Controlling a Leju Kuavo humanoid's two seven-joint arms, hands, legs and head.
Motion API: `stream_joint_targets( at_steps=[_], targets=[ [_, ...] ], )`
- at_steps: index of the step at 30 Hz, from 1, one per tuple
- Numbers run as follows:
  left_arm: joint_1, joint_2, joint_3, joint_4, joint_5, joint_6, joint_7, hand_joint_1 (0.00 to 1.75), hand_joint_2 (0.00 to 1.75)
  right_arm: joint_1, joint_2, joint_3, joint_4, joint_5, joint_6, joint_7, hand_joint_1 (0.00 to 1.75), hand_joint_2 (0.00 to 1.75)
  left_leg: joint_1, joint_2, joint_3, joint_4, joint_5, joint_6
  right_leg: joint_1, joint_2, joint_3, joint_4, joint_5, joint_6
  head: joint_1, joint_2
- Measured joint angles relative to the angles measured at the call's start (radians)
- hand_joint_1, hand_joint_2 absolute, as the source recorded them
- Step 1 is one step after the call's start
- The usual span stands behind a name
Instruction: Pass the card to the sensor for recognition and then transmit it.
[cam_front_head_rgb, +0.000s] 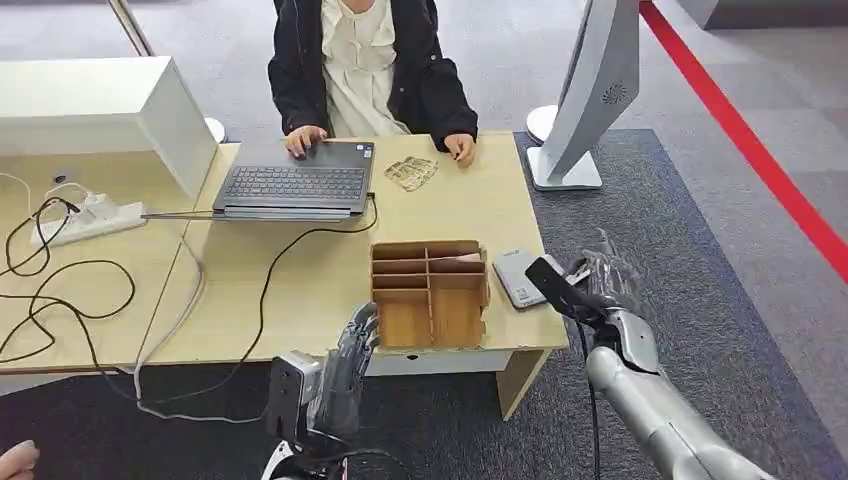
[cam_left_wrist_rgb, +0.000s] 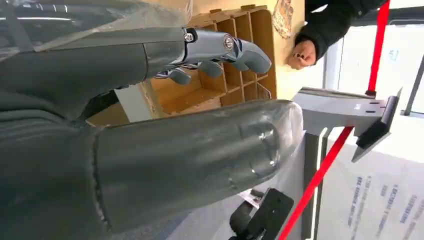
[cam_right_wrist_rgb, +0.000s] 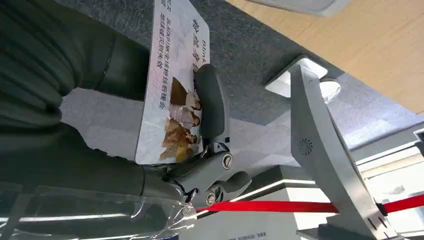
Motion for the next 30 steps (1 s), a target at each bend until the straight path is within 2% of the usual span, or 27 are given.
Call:
stream_joint_targets(
  at_steps=[17, 30],
  targets=[
    [-0.008, -0.009, -0.002, 0.026, 0.001, -0.022, 0.002, 0.00, 0.00, -0.029, 0.082, 0.018, 0.118, -0.005, -0.022, -0.050, 1.75, 1.75, 0.000, 0.000, 0.000, 0.000, 0.000, 0.000, 0.000, 0.000, 0.000, 0.000, 0.000, 0.000, 0.000, 0.000],
    [-0.015, -0.016, -0.002, 0.050, 0.014, -0.054, -0.003, 0.00, 0.00, -0.072, 0.116, 0.029, 0.191, -0.014, -0.024, -0.069, 1.75, 1.75, 0.000, 0.000, 0.000, 0.000, 0.000, 0.000, 0.000, 0.000, 0.000, 0.000, 0.000, 0.000, 0.000, 0.000]
  ],
)
